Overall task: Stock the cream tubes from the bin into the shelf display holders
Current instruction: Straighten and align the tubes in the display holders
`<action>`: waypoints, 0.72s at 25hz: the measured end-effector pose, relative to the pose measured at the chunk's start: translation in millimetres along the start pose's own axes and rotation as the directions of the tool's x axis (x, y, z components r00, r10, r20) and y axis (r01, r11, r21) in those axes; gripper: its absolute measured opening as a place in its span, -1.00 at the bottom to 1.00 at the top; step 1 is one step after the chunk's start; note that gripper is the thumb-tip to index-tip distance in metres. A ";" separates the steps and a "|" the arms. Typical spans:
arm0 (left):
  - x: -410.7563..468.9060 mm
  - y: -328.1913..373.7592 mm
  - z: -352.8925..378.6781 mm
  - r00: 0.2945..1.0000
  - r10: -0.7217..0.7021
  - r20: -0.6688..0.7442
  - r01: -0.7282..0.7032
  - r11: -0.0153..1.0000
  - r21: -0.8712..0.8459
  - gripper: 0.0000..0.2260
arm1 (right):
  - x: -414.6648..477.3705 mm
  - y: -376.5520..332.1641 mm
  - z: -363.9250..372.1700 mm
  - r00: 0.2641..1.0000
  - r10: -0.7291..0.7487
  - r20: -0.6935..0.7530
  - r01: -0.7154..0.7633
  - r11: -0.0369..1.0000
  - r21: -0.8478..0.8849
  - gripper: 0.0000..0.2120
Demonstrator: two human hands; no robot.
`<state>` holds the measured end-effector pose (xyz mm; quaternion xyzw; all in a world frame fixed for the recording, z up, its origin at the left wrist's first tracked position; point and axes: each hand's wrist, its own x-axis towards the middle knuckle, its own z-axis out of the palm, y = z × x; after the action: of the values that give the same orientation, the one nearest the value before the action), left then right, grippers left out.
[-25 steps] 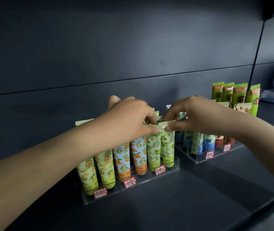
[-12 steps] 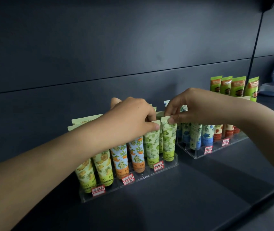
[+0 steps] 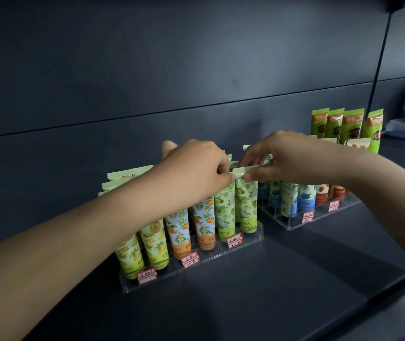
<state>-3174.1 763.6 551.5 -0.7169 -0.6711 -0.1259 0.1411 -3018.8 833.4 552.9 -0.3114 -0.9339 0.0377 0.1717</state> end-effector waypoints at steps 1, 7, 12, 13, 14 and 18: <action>0.4 0.1 0.4 1.000 -0.001 0.004 0.001 1.000 0.001 -0.76 | -0.3 0.3 0.2 1.000 0.003 -0.004 -0.003 1.000 -0.009 -0.73; 1.4 0.4 0.2 1.000 -0.002 0.016 0.002 1.000 -0.013 -0.77 | -2.1 1.6 2.0 1.000 0.008 -0.009 -0.008 1.000 -0.006 -0.75; -5.1 -4.0 -15.4 1.000 -0.017 -0.024 0.015 0.997 -0.069 -0.78 | -2.5 0.2 -3.0 0.999 -0.006 -0.044 0.008 0.999 0.039 -0.77; -8.7 -7.7 -20.0 0.998 -0.023 -0.056 0.017 0.995 -0.098 -0.80 | -2.1 -2.0 -4.5 0.997 -0.018 -0.069 0.021 0.999 0.033 -0.78; -13.1 -11.6 -24.5 0.995 -0.031 -0.099 0.017 0.990 -0.138 -0.81 | -1.8 -5.3 -5.8 0.995 -0.032 -0.098 0.034 0.999 0.026 -0.80; -34.5 -27.7 -34.1 0.966 -0.091 -0.243 0.041 0.978 -0.205 -0.83 | 2.3 -26.7 -5.7 0.973 -0.122 -0.198 0.127 0.992 0.014 -0.75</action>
<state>-3203.8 720.6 571.4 -0.6828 -0.6556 -0.2864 0.1485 -3033.7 813.2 563.7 -0.2521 -0.9295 0.0082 0.2691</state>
